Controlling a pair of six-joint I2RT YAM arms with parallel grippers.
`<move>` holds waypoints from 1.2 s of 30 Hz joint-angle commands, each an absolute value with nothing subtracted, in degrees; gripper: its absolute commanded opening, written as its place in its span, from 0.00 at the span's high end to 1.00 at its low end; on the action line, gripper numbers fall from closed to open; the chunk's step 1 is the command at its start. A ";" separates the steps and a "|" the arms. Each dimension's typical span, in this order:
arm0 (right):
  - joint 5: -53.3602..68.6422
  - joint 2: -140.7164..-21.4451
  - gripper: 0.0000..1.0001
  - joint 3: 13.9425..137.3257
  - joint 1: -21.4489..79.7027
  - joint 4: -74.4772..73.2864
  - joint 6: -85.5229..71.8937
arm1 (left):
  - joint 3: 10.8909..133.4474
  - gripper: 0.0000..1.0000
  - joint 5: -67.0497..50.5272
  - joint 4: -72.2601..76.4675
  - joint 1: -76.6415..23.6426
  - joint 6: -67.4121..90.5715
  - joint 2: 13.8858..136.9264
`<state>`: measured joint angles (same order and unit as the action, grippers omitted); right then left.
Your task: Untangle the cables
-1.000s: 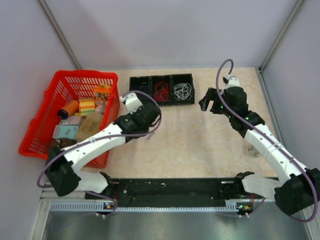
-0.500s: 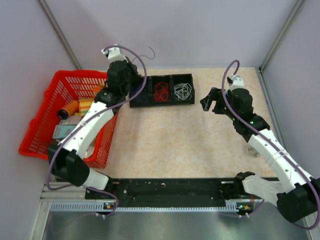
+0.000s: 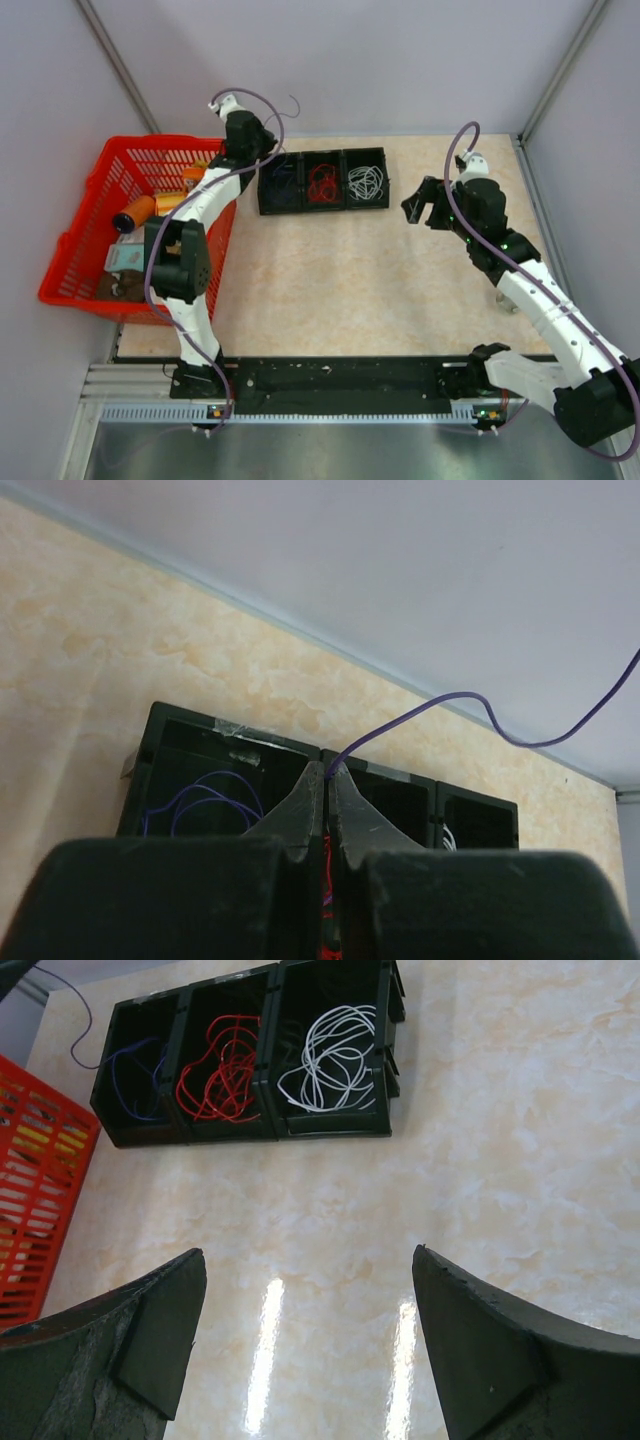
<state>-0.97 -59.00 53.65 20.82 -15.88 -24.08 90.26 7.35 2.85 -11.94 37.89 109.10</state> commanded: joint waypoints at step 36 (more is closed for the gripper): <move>2.37 -55.72 0.18 51.77 20.30 -13.71 -25.66 | 88.69 0.74 38.31 -13.02 -20.30 37.28 114.43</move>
<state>1.80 -56.71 51.72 20.82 -15.75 -25.32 87.44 33.95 -12.93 -18.59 42.37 114.56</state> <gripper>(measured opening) 0.825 0.175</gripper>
